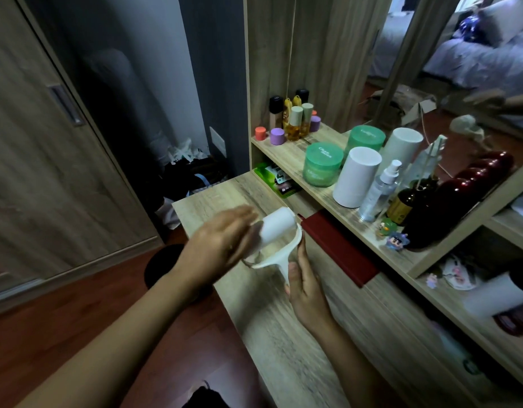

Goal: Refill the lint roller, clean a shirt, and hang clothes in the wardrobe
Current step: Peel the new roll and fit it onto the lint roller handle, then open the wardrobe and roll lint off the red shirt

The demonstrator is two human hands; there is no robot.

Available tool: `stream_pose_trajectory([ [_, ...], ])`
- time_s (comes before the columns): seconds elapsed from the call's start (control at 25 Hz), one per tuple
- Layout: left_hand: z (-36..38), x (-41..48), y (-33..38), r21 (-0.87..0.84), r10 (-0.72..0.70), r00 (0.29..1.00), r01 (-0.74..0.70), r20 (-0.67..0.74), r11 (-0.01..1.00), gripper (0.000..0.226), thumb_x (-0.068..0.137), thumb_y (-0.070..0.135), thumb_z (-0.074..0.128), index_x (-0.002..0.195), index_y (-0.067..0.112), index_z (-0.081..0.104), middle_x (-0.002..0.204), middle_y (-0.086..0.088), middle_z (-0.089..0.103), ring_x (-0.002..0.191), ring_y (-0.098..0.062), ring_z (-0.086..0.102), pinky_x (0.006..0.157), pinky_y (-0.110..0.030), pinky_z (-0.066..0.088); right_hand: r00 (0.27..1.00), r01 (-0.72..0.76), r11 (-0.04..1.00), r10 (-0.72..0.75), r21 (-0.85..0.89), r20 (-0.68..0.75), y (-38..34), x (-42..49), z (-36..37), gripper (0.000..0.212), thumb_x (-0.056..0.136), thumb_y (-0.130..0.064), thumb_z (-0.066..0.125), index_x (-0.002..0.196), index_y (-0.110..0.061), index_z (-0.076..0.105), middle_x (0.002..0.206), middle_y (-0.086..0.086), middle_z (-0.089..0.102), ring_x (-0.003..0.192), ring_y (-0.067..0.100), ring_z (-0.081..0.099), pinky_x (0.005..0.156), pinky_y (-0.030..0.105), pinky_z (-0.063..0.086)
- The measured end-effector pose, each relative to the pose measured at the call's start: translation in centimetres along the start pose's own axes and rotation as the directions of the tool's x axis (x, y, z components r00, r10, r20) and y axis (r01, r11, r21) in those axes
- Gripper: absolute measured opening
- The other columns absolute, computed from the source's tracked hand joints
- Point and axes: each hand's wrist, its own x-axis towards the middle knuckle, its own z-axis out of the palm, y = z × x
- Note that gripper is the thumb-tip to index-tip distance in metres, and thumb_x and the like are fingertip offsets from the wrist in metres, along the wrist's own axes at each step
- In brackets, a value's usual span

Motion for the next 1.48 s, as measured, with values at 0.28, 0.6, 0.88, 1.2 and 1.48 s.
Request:
stream_pose_trajectory([
  [0.28,-1.6,-1.5,-3.6,0.113,-0.168,0.952,0.143,0.257,0.983,0.073,0.096,0.055,0.015,0.114,0.005,0.064,0.118,-0.013,0.066,0.116,-0.028,0.059,0.1,-0.029,0.033,0.998,-0.027,0.999,0.025,0.035,0.053,-0.9,1.2,2.3,0.051,0.091,-0.051,0.031,0.133,-0.065,0.004,0.108,-0.054,0.046,0.093,-0.008,0.058,0.084,0.041,0.054],
  [0.6,-10.3,-6.2,-16.0,0.137,-0.5,0.856,0.485,0.127,0.864,0.078,0.09,0.063,0.011,0.132,0.01,0.052,0.137,-0.009,0.053,0.134,-0.021,0.042,0.107,-0.026,0.03,0.993,0.03,1.0,-0.03,-0.003,0.112,-5.3,7.5,14.9,0.059,0.078,-0.076,0.026,0.13,-0.068,0.0,0.109,-0.002,0.044,0.089,0.004,0.044,0.087,0.028,0.039],
  [0.88,-19.2,-10.8,-31.9,0.326,-0.56,0.824,0.507,0.089,0.798,0.073,0.088,0.053,0.018,0.133,0.005,0.05,0.14,-0.015,0.049,0.135,-0.03,0.04,0.111,-0.04,0.029,0.992,0.116,0.973,-0.103,-0.2,0.071,-13.4,15.1,31.5,0.033,0.087,-0.031,0.058,0.117,-0.022,0.047,0.076,-0.007,0.059,0.078,0.025,0.063,0.066,0.034,0.047],
  [1.2,-23.2,-11.7,-46.7,0.441,-0.483,0.863,0.379,0.149,0.813,0.073,0.093,0.054,0.02,0.126,-0.002,0.055,0.129,-0.021,0.058,0.125,-0.034,0.051,0.105,-0.042,0.038,0.99,0.139,0.972,-0.135,-0.189,0.036,-16.7,23.3,41.7,0.009,0.091,-0.028,0.053,0.091,-0.019,0.053,0.062,-0.007,0.055,0.057,-0.005,0.054,0.05,0.01,0.036],
  [1.48,-17.8,-6.6,-60.4,0.553,-0.305,0.887,0.069,0.347,0.83,0.065,0.094,0.047,0.026,0.11,-0.002,0.067,0.108,-0.019,0.069,0.105,-0.033,0.065,0.087,-0.04,0.054,0.988,0.15,0.974,-0.153,-0.169,-0.008,-16.4,35.5,45.6,0.008,0.092,-0.029,0.052,0.092,-0.022,0.053,0.064,-0.003,0.056,0.056,0.001,0.053,0.051,0.013,0.039],
])
